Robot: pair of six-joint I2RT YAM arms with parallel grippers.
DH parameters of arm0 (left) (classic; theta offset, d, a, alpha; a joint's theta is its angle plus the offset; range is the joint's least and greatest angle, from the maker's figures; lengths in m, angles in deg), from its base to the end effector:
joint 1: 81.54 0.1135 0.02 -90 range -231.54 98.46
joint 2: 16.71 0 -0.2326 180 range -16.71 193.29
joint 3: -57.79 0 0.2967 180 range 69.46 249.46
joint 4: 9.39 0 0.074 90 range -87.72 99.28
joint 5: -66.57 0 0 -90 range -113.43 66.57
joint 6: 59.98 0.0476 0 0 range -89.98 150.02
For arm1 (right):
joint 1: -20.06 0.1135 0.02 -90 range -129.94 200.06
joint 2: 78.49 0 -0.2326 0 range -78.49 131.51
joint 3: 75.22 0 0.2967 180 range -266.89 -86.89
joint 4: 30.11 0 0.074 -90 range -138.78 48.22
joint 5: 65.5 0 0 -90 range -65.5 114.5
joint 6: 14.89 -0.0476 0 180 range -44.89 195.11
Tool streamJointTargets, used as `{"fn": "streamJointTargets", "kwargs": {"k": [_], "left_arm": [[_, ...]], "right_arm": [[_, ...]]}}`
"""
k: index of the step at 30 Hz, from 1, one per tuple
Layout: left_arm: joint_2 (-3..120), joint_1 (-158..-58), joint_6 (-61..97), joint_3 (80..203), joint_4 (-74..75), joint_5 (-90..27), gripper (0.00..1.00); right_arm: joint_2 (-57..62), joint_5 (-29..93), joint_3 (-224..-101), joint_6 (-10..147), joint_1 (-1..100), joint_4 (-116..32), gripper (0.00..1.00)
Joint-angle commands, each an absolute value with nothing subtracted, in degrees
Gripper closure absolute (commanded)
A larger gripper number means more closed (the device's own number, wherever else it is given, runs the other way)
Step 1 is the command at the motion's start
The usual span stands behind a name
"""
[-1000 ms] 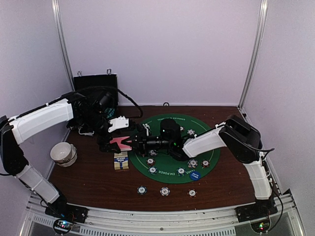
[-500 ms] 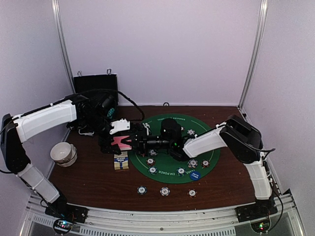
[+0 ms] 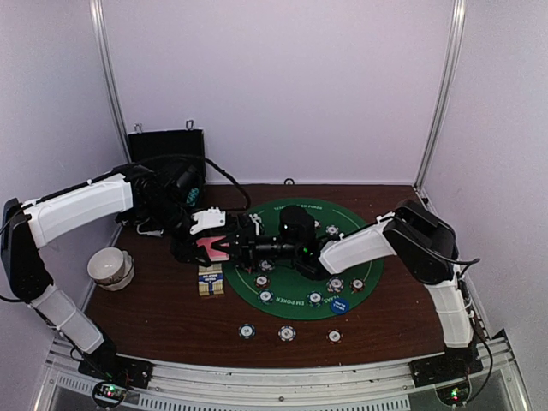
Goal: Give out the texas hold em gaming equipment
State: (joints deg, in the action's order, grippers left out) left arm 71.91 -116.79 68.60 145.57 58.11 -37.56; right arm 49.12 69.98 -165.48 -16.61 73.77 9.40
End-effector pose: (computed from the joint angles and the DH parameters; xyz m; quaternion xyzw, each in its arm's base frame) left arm 0.2835 -0.2146 0.2300 0.6039 0.7654 -0.1153 0.1899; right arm 0.2716 0.4272 0.1218 0.0549 -0.6955 -0.7140 0.0586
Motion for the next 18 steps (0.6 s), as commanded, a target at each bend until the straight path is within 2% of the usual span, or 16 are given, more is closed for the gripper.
{"fn": "streamJointTargets", "kwargs": {"k": [1,5,8,11,18], "left_arm": [[71.86,-116.44,69.91,145.46,56.4,-38.27,0.47],[72.04,-116.44,69.92,145.65,56.4,-38.35,0.58],[72.14,-116.44,70.0,145.65,56.34,-38.36,0.66],[72.17,-116.44,69.94,145.82,56.49,-38.46,0.71],[72.41,-116.44,70.05,145.92,56.95,-38.44,0.73]], "right_arm": [[45.94,70.45,-165.81,-15.89,74.33,10.31,0.98],[45.7,70.25,-166.19,-14.85,74.46,8.47,0.79],[45.45,70.12,-166.86,-13.24,74.76,5.67,0.61],[45.81,70.04,-167.65,-12.93,74.9,5.07,0.53],[46.75,70.29,-170.18,-10.9,75.17,0.24,0.48]]}}
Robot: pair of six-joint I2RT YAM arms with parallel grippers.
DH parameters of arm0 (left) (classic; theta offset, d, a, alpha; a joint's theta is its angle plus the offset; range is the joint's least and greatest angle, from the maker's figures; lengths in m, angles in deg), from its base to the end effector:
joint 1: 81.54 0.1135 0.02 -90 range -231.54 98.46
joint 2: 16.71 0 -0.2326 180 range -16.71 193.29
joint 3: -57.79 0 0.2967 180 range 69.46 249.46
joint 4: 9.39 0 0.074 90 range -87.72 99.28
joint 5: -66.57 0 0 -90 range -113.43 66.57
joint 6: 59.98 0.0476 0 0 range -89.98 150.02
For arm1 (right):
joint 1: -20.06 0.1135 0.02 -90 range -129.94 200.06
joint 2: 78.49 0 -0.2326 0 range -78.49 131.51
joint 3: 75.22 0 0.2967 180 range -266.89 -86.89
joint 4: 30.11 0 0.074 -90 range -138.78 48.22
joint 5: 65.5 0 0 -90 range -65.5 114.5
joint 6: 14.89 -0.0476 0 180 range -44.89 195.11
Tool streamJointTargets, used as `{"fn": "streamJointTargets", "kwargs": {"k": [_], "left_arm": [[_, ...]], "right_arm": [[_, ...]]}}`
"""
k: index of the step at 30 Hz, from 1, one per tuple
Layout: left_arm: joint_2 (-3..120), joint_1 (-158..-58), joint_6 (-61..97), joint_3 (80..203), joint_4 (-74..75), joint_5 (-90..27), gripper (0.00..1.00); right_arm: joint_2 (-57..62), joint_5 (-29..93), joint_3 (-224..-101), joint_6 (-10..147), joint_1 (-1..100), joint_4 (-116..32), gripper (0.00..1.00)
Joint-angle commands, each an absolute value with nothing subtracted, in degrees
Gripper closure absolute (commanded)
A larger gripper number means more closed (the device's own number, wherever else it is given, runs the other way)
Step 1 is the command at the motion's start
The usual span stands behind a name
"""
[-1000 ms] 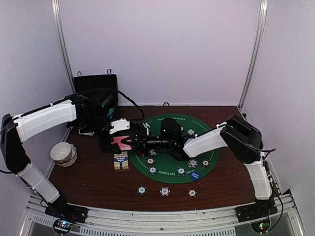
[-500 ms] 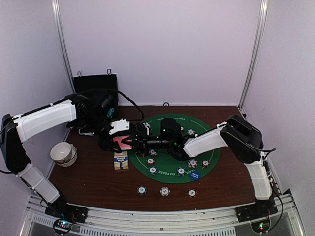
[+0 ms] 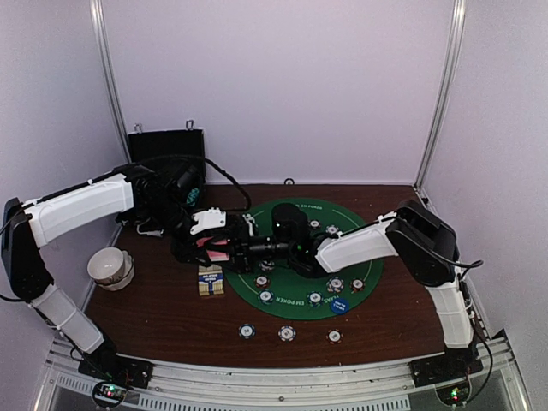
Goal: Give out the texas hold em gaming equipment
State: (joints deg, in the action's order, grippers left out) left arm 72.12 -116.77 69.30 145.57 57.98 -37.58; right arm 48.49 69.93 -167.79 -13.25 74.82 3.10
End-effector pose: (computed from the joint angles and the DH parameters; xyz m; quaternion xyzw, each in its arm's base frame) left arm 0.2842 -0.2149 0.2289 0.6085 0.7620 -0.1144 0.1899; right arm 0.2678 0.4378 0.1294 0.0682 -0.7090 -0.6995 0.0576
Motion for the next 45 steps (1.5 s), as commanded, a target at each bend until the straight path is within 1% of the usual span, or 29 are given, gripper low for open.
{"fn": "streamJointTargets", "kwargs": {"k": [1,6,11,15,23,28,31,37,45], "left_arm": [[72.34,-116.44,70.04,145.99,57.07,-38.45,0.73],[72.07,-116.43,69.93,146.51,57.73,-38.84,0.76],[71.19,-116.44,69.84,146.54,57.98,-38.99,0.8],[70.37,-116.39,69.59,146.45,58.0,-39.01,0.83],[69.98,-116.44,68.95,146.18,57.93,-39.14,0.85],[70.33,-116.44,68.41,146.6,57.99,-40.04,0.83],[70.55,-116.44,67.93,146.88,58.0,-40.22,0.82],[70.38,-116.44,67.9,146.63,58.0,-40.72,0.82],[69.29,-116.44,67.95,146.54,58.0,-40.73,0.83]], "right_arm": [[46.71,70.3,-170.37,-10.35,75.17,-1.08,0.48],[46.09,69.81,-170.5,-6.68,74.88,-8.89,0.49],[44.24,68.49,-169.11,-2.43,74.01,-17.02,0.53],[42.87,68.12,-167.26,-1.73,73.47,-18.06,0.54],[39.92,68.21,-167.49,1.67,73.26,-23.32,0.54],[40.2,68.1,-169.76,1.64,73.62,-23.73,0.45],[42.09,68.56,-172.65,0.92,74.3,-23.36,0.43],[45.21,69.26,-175.33,-0.49,74.86,-22.66,0.44],[42.17,68.65,-172.22,2.21,73.3,-26.62,0.48]]}}
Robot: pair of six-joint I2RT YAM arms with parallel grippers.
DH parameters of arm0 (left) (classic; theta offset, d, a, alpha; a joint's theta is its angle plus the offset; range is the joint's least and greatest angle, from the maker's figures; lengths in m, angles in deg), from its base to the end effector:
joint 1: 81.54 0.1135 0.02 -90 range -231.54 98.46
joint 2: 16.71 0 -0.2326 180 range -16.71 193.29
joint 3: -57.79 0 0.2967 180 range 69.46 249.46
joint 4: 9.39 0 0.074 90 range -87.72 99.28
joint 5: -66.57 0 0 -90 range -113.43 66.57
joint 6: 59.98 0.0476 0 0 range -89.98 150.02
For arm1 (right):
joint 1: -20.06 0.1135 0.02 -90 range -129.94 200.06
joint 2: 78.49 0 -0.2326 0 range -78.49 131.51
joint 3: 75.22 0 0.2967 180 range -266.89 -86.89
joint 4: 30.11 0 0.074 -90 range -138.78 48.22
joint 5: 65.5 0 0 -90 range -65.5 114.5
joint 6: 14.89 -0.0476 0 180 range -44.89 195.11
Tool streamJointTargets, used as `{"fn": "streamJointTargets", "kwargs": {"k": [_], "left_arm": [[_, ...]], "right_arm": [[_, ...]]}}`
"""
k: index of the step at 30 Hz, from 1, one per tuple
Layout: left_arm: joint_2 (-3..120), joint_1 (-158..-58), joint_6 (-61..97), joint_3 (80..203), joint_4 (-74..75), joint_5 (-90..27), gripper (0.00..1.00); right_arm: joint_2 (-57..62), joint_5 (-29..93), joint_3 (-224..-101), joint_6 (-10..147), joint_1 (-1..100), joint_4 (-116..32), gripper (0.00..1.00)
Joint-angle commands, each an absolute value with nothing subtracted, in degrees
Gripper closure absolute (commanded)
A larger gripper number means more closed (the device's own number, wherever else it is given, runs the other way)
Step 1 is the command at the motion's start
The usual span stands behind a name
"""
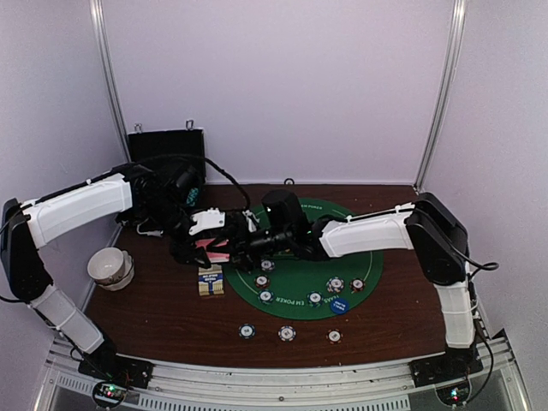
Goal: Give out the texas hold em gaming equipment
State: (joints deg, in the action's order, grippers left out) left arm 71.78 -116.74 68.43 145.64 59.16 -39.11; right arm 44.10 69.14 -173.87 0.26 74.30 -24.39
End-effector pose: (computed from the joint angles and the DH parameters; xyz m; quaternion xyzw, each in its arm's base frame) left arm 0.2811 -0.2141 0.2307 0.6035 0.7654 -0.1291 0.1826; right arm 0.2761 0.4406 0.1554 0.0850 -0.7772 -0.6219 0.0447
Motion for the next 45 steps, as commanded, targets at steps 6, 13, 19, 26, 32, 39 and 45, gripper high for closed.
{"fn": "streamJointTargets", "kwargs": {"k": [6,13,19,26,32,39,45], "left_arm": [[68.27,-116.44,67.92,146.26,58.0,-40.39,0.84],[67.7,-116.44,67.76,145.46,57.93,-39.56,0.84],[67.83,-116.44,67.81,144.56,57.94,-38.27,0.85],[68.49,-116.44,67.81,144.17,57.57,-36.63,0.87],[68.6,-116.41,67.81,143.82,57.26,-35.62,0.88],[67.97,-116.44,67.55,142.54,56.65,-33.91,0.92],[66.68,-115.74,67.59,141.76,56.78,-32.78,0.94]], "right_arm": [[39.64,68.27,-169.69,5.01,72.2,-30.41,0.53],[37.67,68.55,-169.45,6.21,72.0,-32.04,0.56],[34.69,68.59,-169.58,8.13,71.92,-35.06,0.69],[32.91,68.8,-169.47,8.59,71.83,-36.96,0.84],[31.42,69.06,-168.93,7.78,71.83,-36.22,0.95],[30.15,69.27,-169.02,8.72,70.61,-38.12,1.0],[29.17,70.57,-167.69,9.29,67.94,-39.57,1.0]]}}
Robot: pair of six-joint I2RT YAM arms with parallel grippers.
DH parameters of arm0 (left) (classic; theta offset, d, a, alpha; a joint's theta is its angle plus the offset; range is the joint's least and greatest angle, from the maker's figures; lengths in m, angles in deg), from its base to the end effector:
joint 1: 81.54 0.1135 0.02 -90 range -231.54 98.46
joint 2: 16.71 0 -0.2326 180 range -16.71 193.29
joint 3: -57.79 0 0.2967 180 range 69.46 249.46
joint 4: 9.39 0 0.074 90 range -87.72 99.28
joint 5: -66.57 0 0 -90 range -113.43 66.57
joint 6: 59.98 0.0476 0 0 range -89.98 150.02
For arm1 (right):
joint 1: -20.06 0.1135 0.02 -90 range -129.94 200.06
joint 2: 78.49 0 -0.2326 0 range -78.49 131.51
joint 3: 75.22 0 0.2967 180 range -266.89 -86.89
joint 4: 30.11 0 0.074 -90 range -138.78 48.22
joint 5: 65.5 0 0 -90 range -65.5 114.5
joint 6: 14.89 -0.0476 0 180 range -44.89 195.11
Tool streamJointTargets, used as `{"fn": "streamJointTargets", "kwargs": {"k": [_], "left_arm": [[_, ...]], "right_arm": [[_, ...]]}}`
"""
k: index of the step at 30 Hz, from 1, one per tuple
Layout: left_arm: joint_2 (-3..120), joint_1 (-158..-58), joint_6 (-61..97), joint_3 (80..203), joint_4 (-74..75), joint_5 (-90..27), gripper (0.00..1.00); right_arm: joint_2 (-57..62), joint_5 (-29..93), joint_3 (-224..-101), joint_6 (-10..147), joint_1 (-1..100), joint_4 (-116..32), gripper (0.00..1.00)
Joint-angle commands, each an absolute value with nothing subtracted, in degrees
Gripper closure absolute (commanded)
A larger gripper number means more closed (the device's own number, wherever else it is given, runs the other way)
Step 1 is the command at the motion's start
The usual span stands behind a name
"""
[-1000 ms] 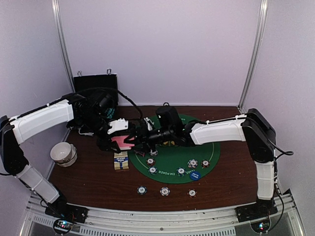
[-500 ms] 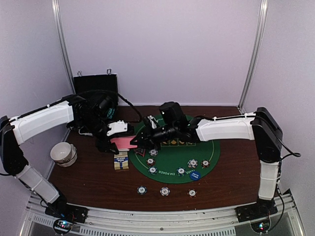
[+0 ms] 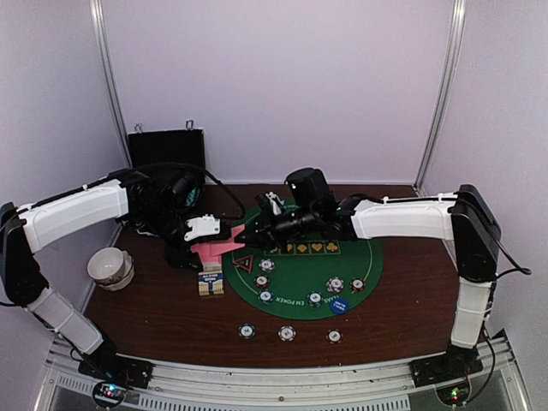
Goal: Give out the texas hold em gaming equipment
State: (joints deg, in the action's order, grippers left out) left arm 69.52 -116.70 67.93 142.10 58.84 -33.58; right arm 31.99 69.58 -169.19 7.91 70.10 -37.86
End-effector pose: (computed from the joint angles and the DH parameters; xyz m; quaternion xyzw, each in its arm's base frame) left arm 0.2750 -0.2040 0.2220 0.5964 0.7793 -0.0830 0.1737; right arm 0.2850 0.3926 0.2029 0.0900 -0.7981 -0.5956 0.0138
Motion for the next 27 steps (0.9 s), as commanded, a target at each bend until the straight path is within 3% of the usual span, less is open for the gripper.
{"fn": "streamJointTargets", "kwargs": {"k": [1,10,19,27], "left_arm": [[66.4,-115.47,67.61,141.58,56.85,-32.75,0.95],[63.89,-113.62,67.54,141.06,58.34,-33.1,0.96],[61.54,-113.38,65.7,141.35,59.79,-34.63,0.98],[60.17,-113.36,65.15,141.26,60.87,-35.94,0.99]], "right_arm": [[28.85,70.7,-167.4,9.7,67.31,-39.99,1.0],[31.54,71.53,-171.53,14.79,62.12,-47.24,1.0],[45.65,71.17,-186.21,19.78,61.02,-55.09,1.0],[59.48,71.26,-199.03,17.92,61.04,-53.63,1.0]]}}
